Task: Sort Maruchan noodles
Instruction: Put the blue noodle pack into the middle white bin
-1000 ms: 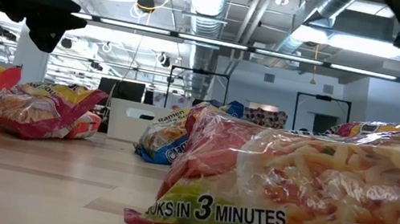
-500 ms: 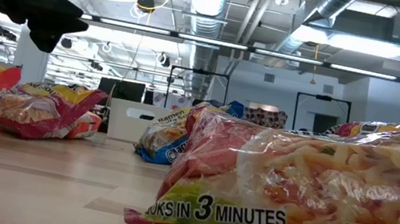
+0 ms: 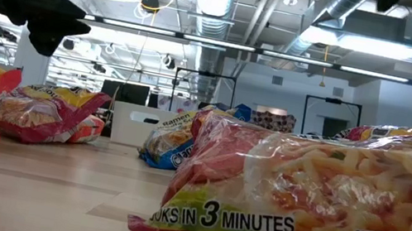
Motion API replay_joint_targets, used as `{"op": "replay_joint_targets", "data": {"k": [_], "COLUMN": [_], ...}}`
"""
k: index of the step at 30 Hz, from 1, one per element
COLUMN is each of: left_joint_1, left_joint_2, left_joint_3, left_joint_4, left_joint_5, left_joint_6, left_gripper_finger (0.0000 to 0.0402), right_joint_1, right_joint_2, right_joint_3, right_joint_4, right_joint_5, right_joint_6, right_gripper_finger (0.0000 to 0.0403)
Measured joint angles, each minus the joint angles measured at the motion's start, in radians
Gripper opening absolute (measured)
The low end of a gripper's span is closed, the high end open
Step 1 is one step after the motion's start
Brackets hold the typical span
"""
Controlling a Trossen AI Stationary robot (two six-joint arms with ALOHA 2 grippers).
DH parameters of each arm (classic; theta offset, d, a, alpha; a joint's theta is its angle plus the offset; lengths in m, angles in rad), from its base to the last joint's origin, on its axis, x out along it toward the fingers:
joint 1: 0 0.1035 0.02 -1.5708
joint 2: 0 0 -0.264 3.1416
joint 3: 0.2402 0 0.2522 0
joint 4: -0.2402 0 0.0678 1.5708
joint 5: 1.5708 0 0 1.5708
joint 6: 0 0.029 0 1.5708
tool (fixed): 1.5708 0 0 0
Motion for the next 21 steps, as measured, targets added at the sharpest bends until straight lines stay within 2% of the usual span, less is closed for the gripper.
{"op": "replay_joint_targets", "data": {"k": [9,21], "left_joint_1": [0.0,0.0], "left_joint_2": [0.0,0.0], "left_joint_3": [0.0,0.001], "left_joint_4": [-0.031,-0.053], "left_joint_5": [0.002,0.003], "left_joint_6": [-0.018,-0.036], "left_gripper_finger": [0.0126,0.0126], "right_joint_1": [0.0,0.001], "right_joint_2": [0.251,0.586], "right_joint_3": [0.0,0.0], "right_joint_4": [-0.084,-0.063], "right_joint_5": [-0.002,-0.036], "right_joint_6": [0.192,0.222], "right_gripper_finger": [0.0235,0.0235]}}
